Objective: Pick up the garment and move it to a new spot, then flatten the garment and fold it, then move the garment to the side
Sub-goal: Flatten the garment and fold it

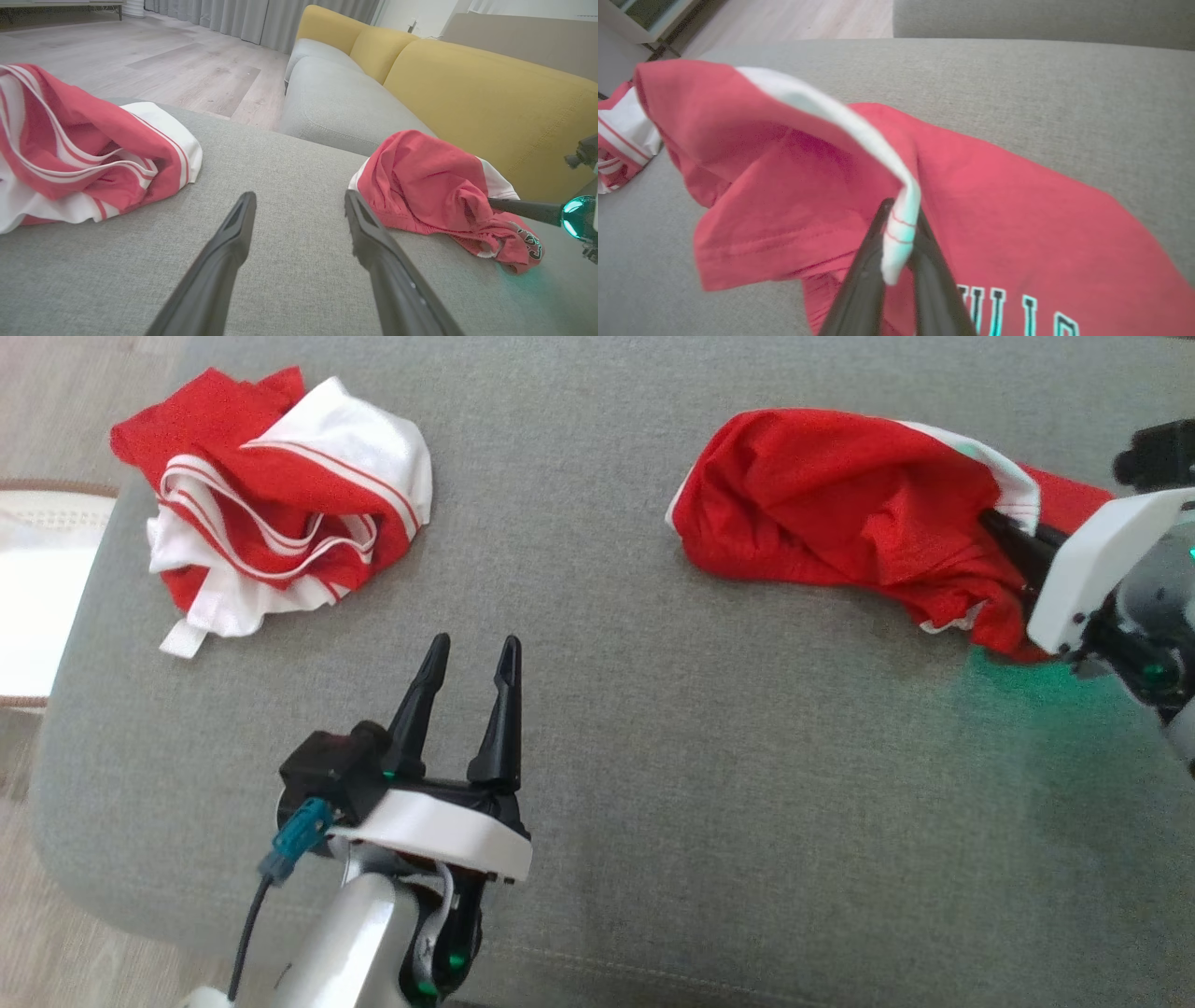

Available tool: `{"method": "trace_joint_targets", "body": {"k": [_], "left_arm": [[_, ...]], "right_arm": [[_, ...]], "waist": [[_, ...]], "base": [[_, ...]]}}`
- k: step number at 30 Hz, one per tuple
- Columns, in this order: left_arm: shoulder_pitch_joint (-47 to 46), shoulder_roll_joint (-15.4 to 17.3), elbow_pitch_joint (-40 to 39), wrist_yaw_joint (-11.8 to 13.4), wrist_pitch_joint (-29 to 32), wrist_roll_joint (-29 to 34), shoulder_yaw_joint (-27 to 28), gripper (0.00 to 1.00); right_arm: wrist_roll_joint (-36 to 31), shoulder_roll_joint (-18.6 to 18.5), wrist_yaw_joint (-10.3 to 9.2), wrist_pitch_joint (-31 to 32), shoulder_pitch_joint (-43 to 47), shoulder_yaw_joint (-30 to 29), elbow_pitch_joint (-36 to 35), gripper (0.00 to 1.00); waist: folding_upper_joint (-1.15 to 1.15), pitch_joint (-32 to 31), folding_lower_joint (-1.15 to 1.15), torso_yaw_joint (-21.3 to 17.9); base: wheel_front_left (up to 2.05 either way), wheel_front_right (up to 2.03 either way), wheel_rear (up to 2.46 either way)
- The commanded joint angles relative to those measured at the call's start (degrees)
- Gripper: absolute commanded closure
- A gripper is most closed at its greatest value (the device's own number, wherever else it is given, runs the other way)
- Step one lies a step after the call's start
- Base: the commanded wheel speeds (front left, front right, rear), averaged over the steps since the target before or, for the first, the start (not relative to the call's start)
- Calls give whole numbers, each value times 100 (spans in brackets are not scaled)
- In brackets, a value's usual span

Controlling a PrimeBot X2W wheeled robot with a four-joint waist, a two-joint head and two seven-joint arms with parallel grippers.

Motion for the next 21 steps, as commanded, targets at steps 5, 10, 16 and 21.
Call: {"method": "trace_joint_targets", "body": {"k": [5, 10, 16, 21], "left_arm": [[-144, 10, -91, 21, -52, -33, 269, 0], [13, 10, 99, -74, -52, 30, 486, 0], [216, 9, 248, -196, -52, 145, 849, 0], [356, 9, 265, -269, -52, 211, 1107, 0]], "right_arm": [[84, -219, 44, -486, -133, 410, -495, 100], [61, -342, 44, -719, -64, 1048, -1266, 100], [-56, -981, 44, -331, 133, 1976, -2507, 100], [-56, -1725, 44, 172, 387, 2225, -3322, 100]], "waist": [[0, -278, -1, -222], [0, -728, -1, -623], [0, -1122, -1, -1186], [0, -1272, -1, -1567]], "base": [[0, 0, 0], [0, 0, 0], [0, 0, 0], [0, 0, 0]]}}
